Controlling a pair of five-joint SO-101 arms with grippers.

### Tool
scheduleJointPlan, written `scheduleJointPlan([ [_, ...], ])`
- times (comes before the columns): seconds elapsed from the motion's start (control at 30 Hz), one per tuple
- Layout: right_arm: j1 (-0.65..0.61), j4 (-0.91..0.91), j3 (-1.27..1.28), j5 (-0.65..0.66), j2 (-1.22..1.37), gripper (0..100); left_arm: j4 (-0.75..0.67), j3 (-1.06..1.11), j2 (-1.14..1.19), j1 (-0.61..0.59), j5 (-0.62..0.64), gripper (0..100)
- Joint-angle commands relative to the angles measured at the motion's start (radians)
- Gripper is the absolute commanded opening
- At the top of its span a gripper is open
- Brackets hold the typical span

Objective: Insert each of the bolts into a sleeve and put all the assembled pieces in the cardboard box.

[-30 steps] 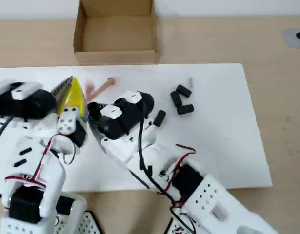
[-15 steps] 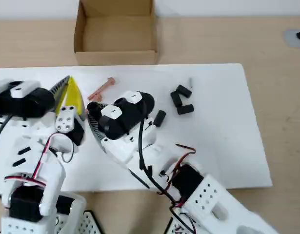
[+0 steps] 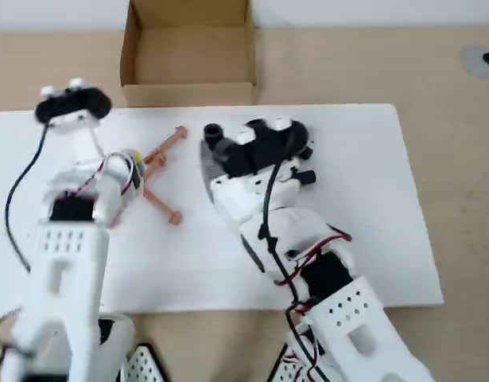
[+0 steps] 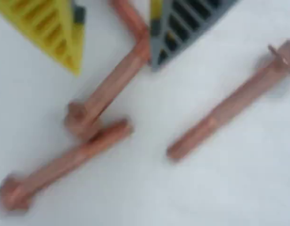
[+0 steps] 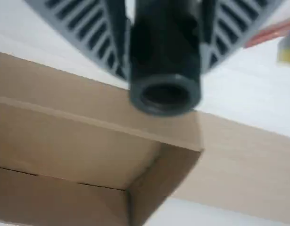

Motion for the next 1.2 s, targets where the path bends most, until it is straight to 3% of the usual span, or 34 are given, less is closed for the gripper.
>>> scheduleJointPlan([
  [0.0, 0.019, -0.021, -0.013, 0.011, -0.012, 0.9, 0.084, -0.201, 0.203, -0.003, -0.077, 11],
  [0.2, 0.019, -0.021, -0.012, 0.011, -0.012, 0.9, 0.227, -0.393, 0.407, 0.005, -0.264, 11],
  [0.6, 0.019, -0.021, -0.012, 0.011, -0.012, 0.9, 0.252, -0.457, 0.529, 0.098, -0.569, 11],
  [0.87, 0.019, -0.021, -0.010, 0.011, -0.012, 0.9, 0.187, -0.480, 0.565, 0.103, -0.575, 11],
  [1.17, 0.019, -0.028, 0.019, 0.011, -0.012, 0.9, 0.161, -0.644, 0.809, 0.061, -0.577, 11],
])
